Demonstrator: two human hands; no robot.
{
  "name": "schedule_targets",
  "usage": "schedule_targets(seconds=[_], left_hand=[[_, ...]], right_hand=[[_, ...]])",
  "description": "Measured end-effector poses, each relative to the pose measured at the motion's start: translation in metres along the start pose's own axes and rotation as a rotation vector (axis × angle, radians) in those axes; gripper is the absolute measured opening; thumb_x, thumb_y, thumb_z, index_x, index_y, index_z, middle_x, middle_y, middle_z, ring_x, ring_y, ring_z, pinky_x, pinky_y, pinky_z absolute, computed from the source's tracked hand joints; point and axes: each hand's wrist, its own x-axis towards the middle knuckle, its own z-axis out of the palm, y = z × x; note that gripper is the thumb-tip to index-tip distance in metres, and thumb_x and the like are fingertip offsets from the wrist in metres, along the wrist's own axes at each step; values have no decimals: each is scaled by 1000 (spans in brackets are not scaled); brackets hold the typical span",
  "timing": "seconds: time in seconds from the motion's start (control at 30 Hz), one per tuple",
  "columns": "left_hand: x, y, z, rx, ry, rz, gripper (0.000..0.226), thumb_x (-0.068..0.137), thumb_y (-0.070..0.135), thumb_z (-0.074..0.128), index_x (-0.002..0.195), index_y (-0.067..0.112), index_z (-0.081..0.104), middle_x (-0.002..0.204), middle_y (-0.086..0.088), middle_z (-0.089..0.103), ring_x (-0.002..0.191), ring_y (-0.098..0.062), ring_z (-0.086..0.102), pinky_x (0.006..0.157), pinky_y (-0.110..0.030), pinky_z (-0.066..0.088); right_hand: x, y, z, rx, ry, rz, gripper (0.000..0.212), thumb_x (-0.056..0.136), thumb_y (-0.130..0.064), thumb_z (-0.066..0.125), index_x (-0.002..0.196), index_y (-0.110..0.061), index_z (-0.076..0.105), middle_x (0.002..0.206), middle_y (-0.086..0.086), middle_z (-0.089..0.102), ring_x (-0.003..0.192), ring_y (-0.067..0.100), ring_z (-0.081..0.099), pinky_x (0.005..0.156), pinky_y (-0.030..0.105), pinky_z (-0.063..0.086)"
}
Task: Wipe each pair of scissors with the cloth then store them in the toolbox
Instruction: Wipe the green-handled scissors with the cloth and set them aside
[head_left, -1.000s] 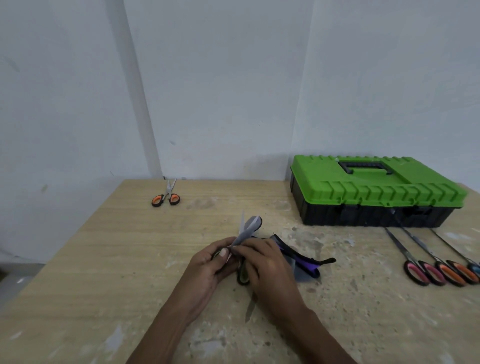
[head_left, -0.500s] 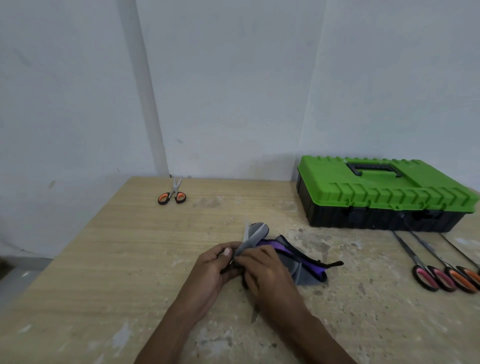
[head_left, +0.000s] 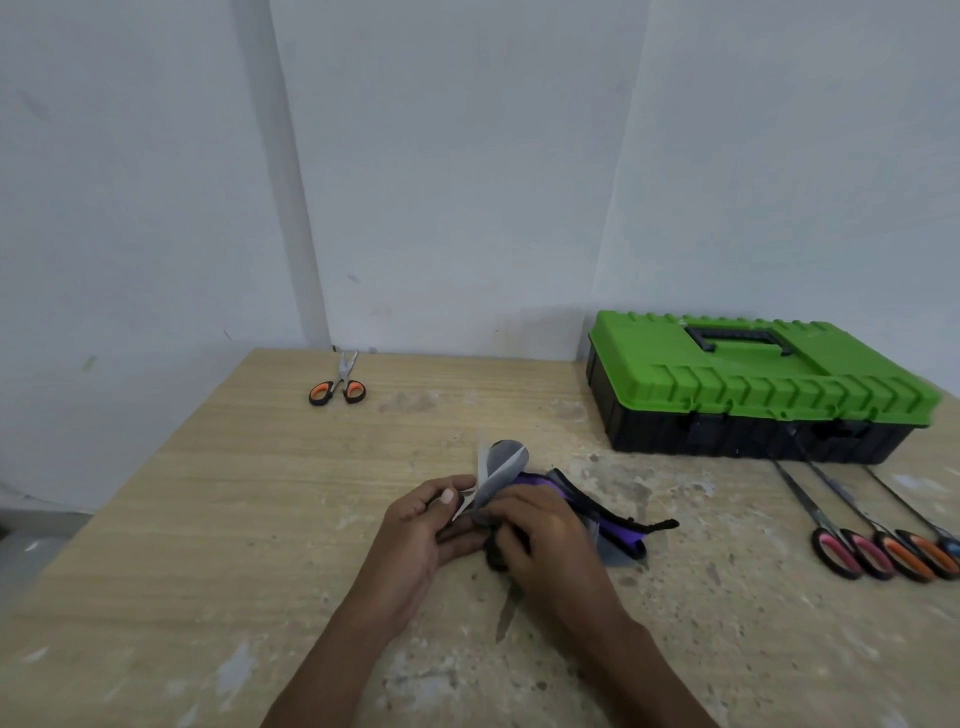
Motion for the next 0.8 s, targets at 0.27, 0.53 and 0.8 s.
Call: schedule_targets(seconds=[0.27,0.53,0.8], left_hand=[[-5,6,3,-48,-19,5,27,106,9,45,119,0,67,111,-19,76,96,-35,76,77,-44,63],[-1,15,-2,-418,45,-178,44,100,32,54,121,-4,68,121,-25,70,99,-38,73,86,-59,59],[-3,16,-1,-596,-78,-303,45,106,28,43,137,-3,54,134,-29,63,123,-47,62,85,-70,54]], right_hand=[[8,14,1,80,202,191,29,97,-5,56,120,-15,70,112,-5,69,101,4,58,88,15,46],[0,13,-8,253,241,222,28,98,-4,56,117,-18,70,105,-13,69,102,-4,60,85,12,47],[1,16,-3,233,203,176,28,96,-3,57,115,-18,71,108,-14,69,105,-2,61,88,16,48]])
